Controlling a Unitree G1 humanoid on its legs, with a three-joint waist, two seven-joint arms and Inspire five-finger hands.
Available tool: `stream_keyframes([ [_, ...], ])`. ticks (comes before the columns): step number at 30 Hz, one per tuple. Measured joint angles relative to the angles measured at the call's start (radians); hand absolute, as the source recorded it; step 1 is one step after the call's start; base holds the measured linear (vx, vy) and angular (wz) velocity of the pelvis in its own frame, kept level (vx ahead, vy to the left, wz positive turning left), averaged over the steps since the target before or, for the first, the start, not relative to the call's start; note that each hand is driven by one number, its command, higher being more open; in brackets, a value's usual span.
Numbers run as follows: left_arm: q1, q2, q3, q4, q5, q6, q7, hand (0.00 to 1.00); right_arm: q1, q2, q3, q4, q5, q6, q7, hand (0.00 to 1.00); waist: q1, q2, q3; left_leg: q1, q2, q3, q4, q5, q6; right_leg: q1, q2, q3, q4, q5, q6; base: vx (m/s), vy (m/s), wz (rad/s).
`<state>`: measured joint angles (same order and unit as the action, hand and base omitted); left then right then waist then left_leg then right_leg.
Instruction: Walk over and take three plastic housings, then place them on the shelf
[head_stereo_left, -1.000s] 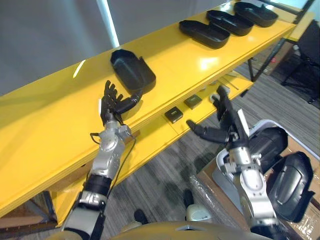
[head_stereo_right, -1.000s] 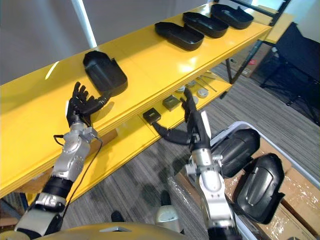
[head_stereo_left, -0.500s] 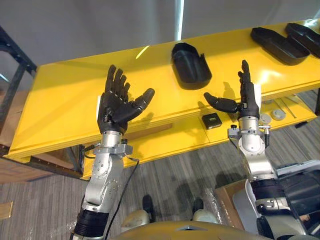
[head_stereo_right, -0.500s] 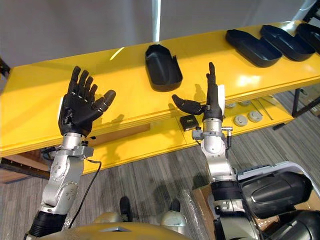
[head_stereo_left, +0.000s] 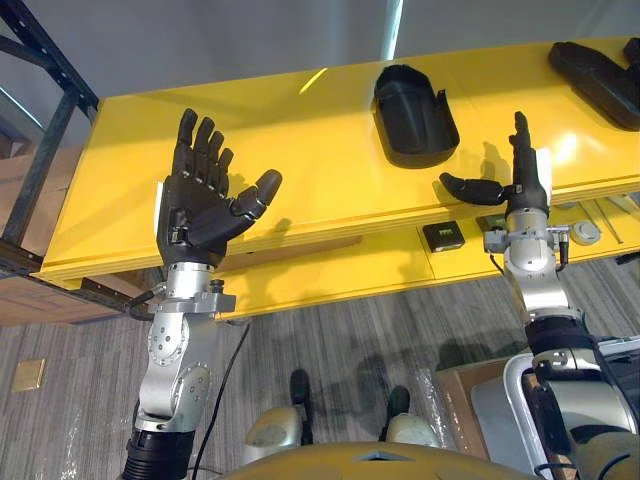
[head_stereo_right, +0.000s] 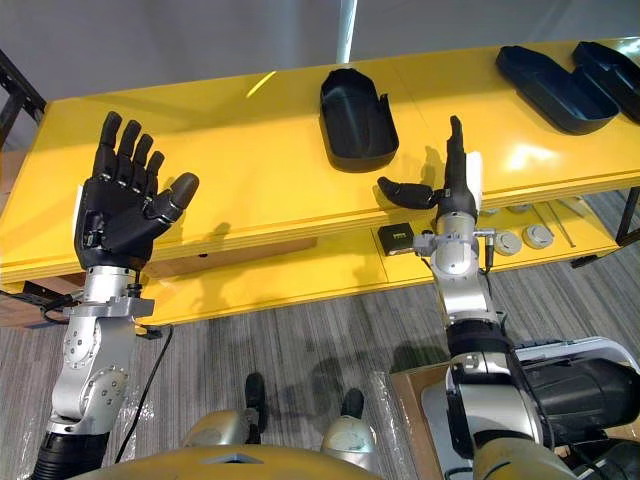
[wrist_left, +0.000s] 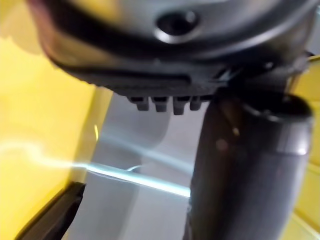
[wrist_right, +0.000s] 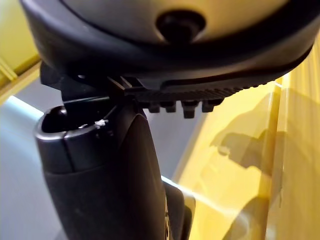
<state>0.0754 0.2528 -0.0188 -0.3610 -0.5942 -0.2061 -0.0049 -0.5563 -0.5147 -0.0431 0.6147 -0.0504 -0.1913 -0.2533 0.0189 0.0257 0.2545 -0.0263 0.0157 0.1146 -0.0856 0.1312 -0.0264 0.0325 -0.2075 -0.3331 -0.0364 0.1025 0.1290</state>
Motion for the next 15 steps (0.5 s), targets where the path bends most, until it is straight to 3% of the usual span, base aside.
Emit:
stream_keyframes([
  [5,-0.034,0.032,-0.029,0.015,-0.044,-0.015,-0.066,1.00,-0.119,-0.023,0.001,0.080,0.029,-0.006,-0.001,1.00,0.013,-0.001,0.031,-0.031,0.002,-0.003,0.002,0.011,0.005,-0.026,0.002,-0.004,-0.001,0.007,-0.003,0.00,0.000,0.04],
  [15,-0.112,0.034,-0.049,0.049,-0.070,-0.034,-0.072,1.00,-0.220,-0.027,0.014,0.107,0.068,-0.012,-0.003,1.00,0.023,0.003,0.075,-0.049,0.002,0.001,0.002,0.013,0.005,-0.051,0.002,0.006,0.003,0.009,-0.005,0.00,-0.001,-0.01],
])
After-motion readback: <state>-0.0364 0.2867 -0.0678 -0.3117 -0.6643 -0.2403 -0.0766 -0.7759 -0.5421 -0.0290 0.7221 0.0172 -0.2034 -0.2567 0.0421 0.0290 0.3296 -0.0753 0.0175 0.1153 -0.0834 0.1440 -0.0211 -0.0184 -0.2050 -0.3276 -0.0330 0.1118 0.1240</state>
